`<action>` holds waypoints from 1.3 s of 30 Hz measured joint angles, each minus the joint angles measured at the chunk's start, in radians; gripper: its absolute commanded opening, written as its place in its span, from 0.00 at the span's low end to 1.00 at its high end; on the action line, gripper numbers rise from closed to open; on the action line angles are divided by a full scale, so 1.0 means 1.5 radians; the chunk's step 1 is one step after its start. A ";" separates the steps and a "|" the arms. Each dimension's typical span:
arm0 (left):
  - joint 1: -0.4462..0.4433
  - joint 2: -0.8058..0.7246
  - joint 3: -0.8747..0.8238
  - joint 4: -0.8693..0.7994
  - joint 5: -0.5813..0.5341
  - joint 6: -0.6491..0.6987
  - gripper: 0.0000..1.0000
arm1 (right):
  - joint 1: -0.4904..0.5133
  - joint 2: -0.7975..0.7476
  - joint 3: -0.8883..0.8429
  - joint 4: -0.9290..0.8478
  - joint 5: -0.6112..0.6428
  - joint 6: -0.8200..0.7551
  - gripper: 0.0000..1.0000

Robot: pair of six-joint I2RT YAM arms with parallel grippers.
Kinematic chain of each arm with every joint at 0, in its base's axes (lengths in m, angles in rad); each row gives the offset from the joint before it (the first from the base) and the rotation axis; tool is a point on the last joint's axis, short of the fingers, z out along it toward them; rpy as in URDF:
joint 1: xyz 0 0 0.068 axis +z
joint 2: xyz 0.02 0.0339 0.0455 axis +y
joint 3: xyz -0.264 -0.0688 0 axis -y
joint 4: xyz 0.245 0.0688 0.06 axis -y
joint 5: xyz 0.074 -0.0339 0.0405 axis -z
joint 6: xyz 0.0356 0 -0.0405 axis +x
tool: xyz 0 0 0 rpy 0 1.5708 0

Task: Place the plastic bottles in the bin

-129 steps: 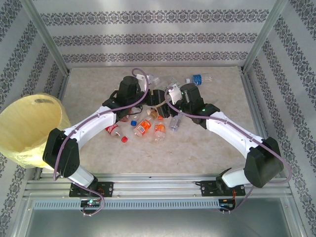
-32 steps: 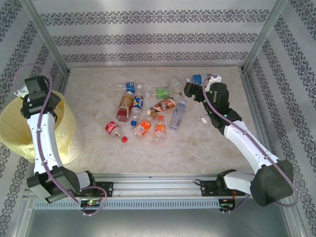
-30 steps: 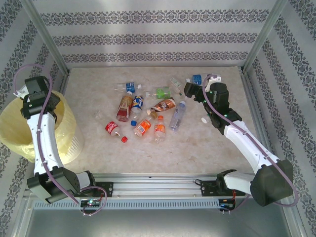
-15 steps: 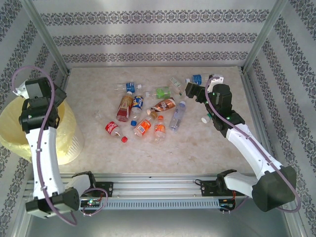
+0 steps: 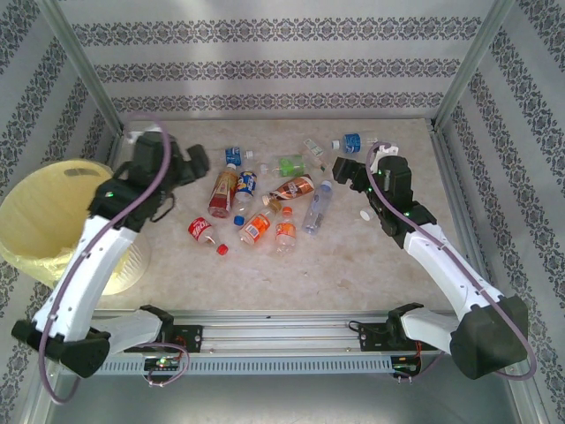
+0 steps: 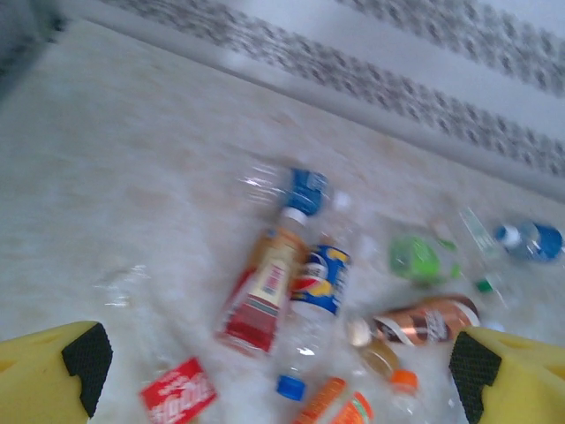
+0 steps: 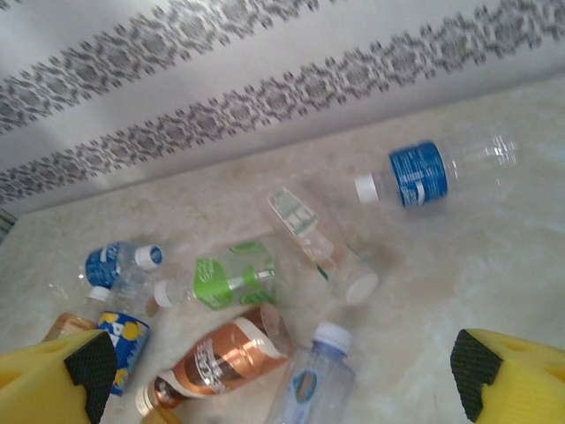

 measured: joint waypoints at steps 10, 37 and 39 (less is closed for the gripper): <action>-0.068 0.155 -0.092 0.142 0.097 -0.016 1.00 | -0.077 0.070 -0.010 -0.158 0.064 0.097 0.98; -0.057 0.188 -0.146 0.216 0.152 0.011 1.00 | -0.104 0.388 0.063 -0.162 0.084 0.205 0.64; -0.054 0.190 -0.145 0.215 0.154 0.011 1.00 | -0.101 0.396 0.064 -0.152 0.089 0.209 0.61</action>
